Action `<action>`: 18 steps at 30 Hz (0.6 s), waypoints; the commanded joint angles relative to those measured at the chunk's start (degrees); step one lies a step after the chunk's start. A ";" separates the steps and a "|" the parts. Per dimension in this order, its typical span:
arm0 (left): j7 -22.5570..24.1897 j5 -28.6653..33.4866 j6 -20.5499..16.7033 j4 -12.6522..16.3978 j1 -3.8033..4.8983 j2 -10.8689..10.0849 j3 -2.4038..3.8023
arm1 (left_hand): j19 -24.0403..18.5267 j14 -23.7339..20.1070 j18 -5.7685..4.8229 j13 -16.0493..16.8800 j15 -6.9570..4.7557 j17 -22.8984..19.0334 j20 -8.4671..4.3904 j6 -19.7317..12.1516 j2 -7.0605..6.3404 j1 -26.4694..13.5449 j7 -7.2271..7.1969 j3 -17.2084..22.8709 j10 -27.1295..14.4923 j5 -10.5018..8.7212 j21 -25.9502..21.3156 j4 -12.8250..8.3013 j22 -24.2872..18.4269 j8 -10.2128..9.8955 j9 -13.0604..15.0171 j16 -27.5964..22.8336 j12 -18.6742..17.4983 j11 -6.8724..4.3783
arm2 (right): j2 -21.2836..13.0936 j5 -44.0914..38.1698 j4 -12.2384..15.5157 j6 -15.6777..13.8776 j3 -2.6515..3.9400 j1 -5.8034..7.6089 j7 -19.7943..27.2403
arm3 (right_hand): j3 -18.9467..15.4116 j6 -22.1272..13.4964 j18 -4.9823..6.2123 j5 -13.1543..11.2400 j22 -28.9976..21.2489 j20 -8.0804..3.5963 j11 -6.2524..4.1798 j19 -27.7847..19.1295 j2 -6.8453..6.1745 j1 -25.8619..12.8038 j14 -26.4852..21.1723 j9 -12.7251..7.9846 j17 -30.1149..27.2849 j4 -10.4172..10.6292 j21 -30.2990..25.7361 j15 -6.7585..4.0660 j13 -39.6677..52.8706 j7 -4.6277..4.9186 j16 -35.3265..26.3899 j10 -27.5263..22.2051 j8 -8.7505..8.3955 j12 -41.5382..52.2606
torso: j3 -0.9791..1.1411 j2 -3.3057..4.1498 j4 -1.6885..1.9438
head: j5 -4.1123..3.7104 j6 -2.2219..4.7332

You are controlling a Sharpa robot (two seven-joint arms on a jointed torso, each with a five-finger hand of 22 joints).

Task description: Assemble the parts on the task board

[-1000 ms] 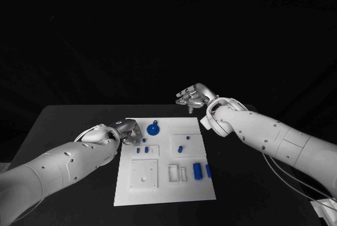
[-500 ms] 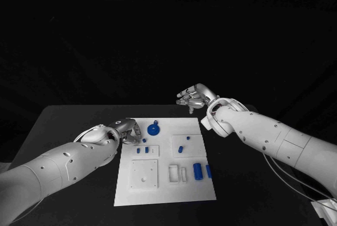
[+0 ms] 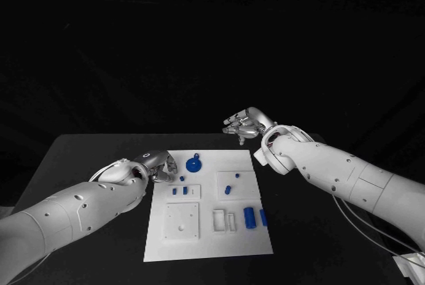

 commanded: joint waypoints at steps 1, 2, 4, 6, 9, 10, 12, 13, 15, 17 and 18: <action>0.04 0.18 -1.32 1.16 0.21 -0.50 0.19 | -0.41 -0.45 -0.07 -0.25 -0.17 -0.04 0.09 -0.46 -0.32 0.10 0.12 0.16 -0.47 0.12 0.40 -0.22 1.18 0.41 -0.23 0.47 0.86 0.04 | -0.09 0.14 0.05 0.75 0.02 -0.08 0.62 | 0.03 0.30 1.28 0.11 -0.06 0.01 -0.05 1.90 -0.01 -0.15 -0.15 0.08 -0.09 0.32 0.22 0.24 -0.08 0.08 0.23 -0.13 0.21 -0.38 | -0.02 -0.06 0.04 | -0.04 0.06; 0.03 0.18 -1.39 1.62 0.30 -0.75 0.29 | -0.43 -0.47 -0.06 -0.73 -0.19 -0.18 0.08 -0.56 -0.34 0.07 0.15 0.25 -0.57 0.14 0.52 -0.28 1.18 0.64 -0.47 0.62 1.32 0.00 | -0.11 0.16 0.05 0.76 0.02 -0.09 0.62 | 0.03 0.30 1.28 0.11 -0.06 0.01 -0.05 1.90 -0.01 -0.15 -0.15 0.08 -0.09 0.32 0.22 0.24 -0.08 0.08 0.23 -0.13 0.21 -0.38 | 0.01 -0.04 0.06 | -0.10 0.16; -0.02 0.19 -1.38 2.85 0.56 -1.37 0.63 | -0.51 -0.45 -0.03 -1.38 -0.16 -0.37 0.09 -0.69 -0.34 0.09 0.14 0.35 -0.64 0.20 0.63 -0.32 1.16 0.74 -0.94 0.72 1.61 0.02 | -0.16 0.19 0.04 0.78 0.02 -0.11 0.61 | 0.03 0.30 1.28 0.11 -0.06 0.01 -0.05 1.90 -0.01 -0.15 -0.15 0.08 -0.09 0.32 0.22 0.24 -0.08 0.08 0.23 -0.13 0.21 -0.38 | 0.02 -0.03 0.07 | -0.15 0.19; -0.08 0.21 -1.32 3.91 0.82 -1.88 0.89 | -0.47 -0.40 -0.02 -1.42 -0.20 -0.38 0.08 -0.66 -0.31 0.08 0.23 0.37 -0.48 0.14 0.66 -0.32 1.17 0.76 -0.99 0.76 1.70 -0.03 | -0.18 0.21 0.01 0.80 0.02 -0.13 0.61 | 0.03 0.30 1.28 0.11 -0.06 0.01 -0.05 1.90 -0.01 -0.15 -0.15 0.08 -0.09 0.32 0.22 0.24 -0.08 0.08 0.23 -0.13 0.21 -0.38 | 0.00 -0.05 0.09 | -0.22 0.22; -0.22 0.32 -1.18 6.36 1.46 -3.04 1.30 | -0.43 -0.28 -0.06 -1.74 -0.31 -0.48 0.02 -0.70 -0.26 -0.03 0.32 0.36 -0.17 0.11 0.69 -0.29 1.14 0.75 -1.28 0.78 1.78 -0.14 | -0.18 0.25 -0.15 0.88 0.02 -0.18 0.63 | 0.13 0.34 1.29 0.06 -0.21 0.00 -0.05 1.90 0.05 -0.08 -0.12 0.07 -0.11 0.26 0.29 0.23 -0.08 0.08 0.23 -0.16 0.20 -0.37 | 0.00 -0.06 0.02 | -0.23 0.25; -0.32 0.45 -1.05 7.44 1.76 -3.55 1.45 | -0.38 -0.21 -0.10 -1.97 -0.36 -0.54 -0.03 -0.65 -0.22 -0.03 0.31 0.38 -0.03 0.13 0.70 -0.31 1.13 0.78 -1.45 0.77 1.73 -0.17 | -0.18 0.28 -0.24 0.97 0.02 -0.20 0.66 | 0.13 0.34 1.29 0.06 -0.21 0.00 -0.05 1.90 0.05 -0.08 -0.12 0.07 -0.11 0.26 0.29 0.23 -0.08 0.08 0.23 -0.16 0.20 -0.37 | 0.01 -0.05 -0.03 | -0.20 0.27; -0.45 0.66 -0.93 8.97 2.20 -4.31 1.60 | -0.39 -0.19 -0.12 -2.06 -0.36 -0.56 -0.04 -0.67 -0.16 -0.07 0.37 0.38 0.11 0.06 0.68 -0.28 1.13 0.79 -1.50 0.77 1.71 -0.21 | -0.20 0.32 -0.34 1.17 0.01 -0.24 0.73 | 0.14 0.34 1.29 0.06 -0.21 0.00 -0.05 1.90 0.05 -0.07 -0.13 0.07 -0.11 0.25 0.29 0.23 -0.08 0.08 0.23 -0.16 0.20 -0.37 | 0.01 -0.08 -0.03 | -0.17 0.28; -0.56 0.99 -0.82 10.40 2.61 -5.07 1.72 | -0.38 -0.15 -0.18 -2.47 -0.39 -0.64 -0.09 -0.70 -0.11 -0.10 0.41 0.36 0.39 0.08 0.64 -0.29 1.12 0.83 -1.69 0.75 1.45 -0.23 | -0.24 0.31 -0.42 1.41 0.01 -0.30 0.77 | 0.19 0.34 1.29 0.06 -0.21 0.00 -0.04 1.90 0.06 -0.01 -0.14 0.07 -0.11 0.19 0.30 0.22 -0.08 0.09 0.22 -0.16 0.20 -0.37 | 0.00 -0.10 -0.03 | -0.16 0.30; -0.77 2.10 -0.58 12.56 3.23 -6.36 1.92 | -0.27 -0.04 -0.18 -2.88 -0.45 -0.72 -0.16 -0.94 -0.02 -0.06 0.48 0.39 0.78 0.12 0.65 -0.36 1.12 0.72 -1.97 0.69 1.07 -0.28 | -0.33 -0.20 -0.48 1.86 0.01 -0.43 0.82 | 0.37 0.29 1.29 0.10 -0.20 -0.01 -0.05 1.90 0.09 0.33 -0.13 0.07 -0.10 -0.06 0.33 0.21 -0.09 0.10 0.25 -0.18 0.19 -0.37 | -0.01 -0.18 0.02 | -0.22 0.35; -0.96 3.62 -0.51 14.69 3.85 -7.75 2.12 | -0.35 -0.01 -0.21 -3.57 -0.50 -0.93 -0.21 -1.26 0.29 -0.14 0.97 0.64 1.38 0.13 0.64 -0.51 1.17 -0.05 -3.97 0.32 0.15 -0.22 | -0.45 -1.34 -0.47 2.55 0.01 -0.63 0.80 | 0.50 0.26 1.30 0.09 -0.18 -0.02 -0.05 1.91 0.02 0.62 -0.11 0.07 -0.08 -0.31 0.36 0.21 -0.08 0.12 0.27 -0.15 0.19 -0.36 | 0.00 -0.25 0.08 | -0.36 0.39; -1.09 4.47 -0.40 15.77 4.15 -8.50 2.24 | -0.34 0.00 -0.21 -3.58 -0.48 -0.93 -0.21 -1.40 0.33 -0.12 0.91 0.67 1.46 0.17 0.64 -0.51 1.16 -0.14 -4.09 0.31 0.17 -0.25 | -0.53 -2.14 -0.43 3.02 0.01 -0.75 0.74 | 0.63 0.31 1.31 0.01 -0.15 -0.03 -0.07 1.90 0.00 0.89 -0.12 0.08 -0.07 -0.56 0.39 0.20 -0.08 0.12 0.28 -0.04 0.21 -0.35 | 0.00 -0.35 0.12 | -0.42 0.36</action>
